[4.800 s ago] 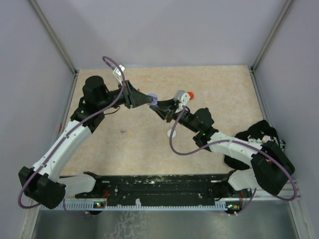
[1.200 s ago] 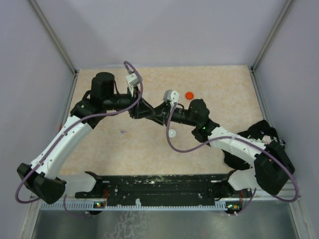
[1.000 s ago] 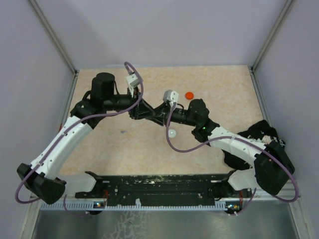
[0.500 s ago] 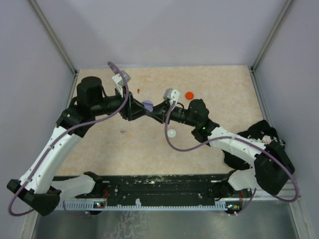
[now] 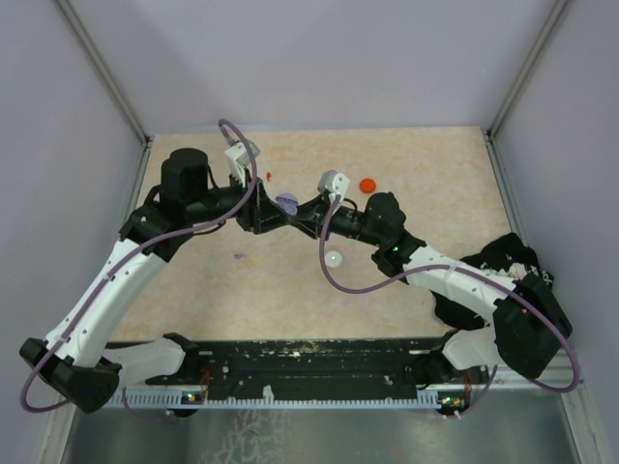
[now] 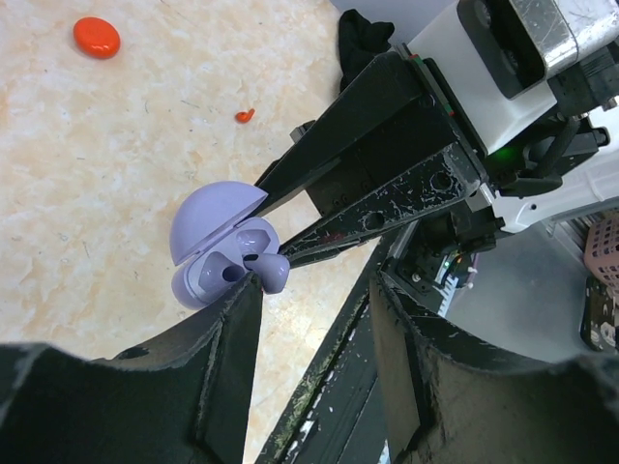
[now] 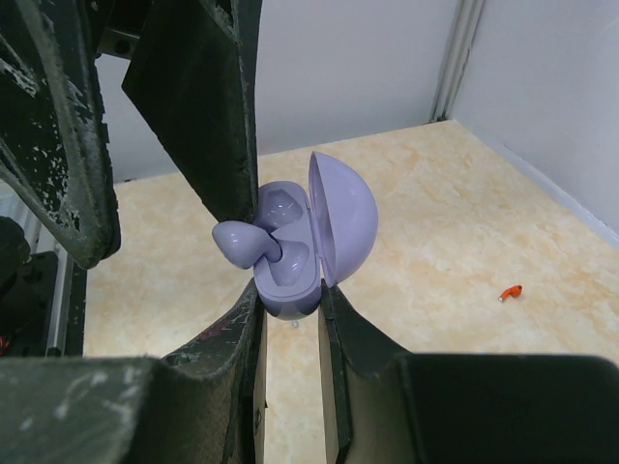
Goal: Insert the wireless bluetooth earbuds into the charging case
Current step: Adjust the earbud with the charging case.
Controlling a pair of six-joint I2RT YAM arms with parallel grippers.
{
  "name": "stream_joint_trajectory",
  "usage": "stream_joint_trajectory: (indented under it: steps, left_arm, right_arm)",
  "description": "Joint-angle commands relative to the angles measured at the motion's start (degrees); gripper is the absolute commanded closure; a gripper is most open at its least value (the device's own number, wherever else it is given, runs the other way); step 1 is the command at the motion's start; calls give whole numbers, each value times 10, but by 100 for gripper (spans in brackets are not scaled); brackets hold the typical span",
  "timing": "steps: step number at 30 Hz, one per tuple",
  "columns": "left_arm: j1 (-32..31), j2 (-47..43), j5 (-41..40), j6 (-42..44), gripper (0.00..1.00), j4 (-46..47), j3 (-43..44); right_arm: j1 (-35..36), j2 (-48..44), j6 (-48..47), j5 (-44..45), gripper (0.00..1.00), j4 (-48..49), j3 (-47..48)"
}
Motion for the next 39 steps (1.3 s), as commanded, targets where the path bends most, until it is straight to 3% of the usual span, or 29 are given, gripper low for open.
stream_joint_trajectory:
  steps: [1, 12, 26, 32, 39]
  left_arm:
    - [1, 6, 25, -12, 46, 26, -3]
    - [0, 13, 61, -28, 48, 41, -6]
    - [0, 19, 49, -59, 47, 63, -13]
    - [1, -6, -24, -44, 47, 26, 0]
    - [1, -39, -216, -46, 44, -83, 1]
  right_arm:
    - [4, -6, 1, 3, 100, 34, 23]
    - [4, -3, 2, 2, 100, 36, 24]
    - [4, 0, 1, 8, 100, 34, 23]
    - [4, -7, -12, 36, 100, 25, 8]
    - [4, -32, -34, 113, 100, 22, -34]
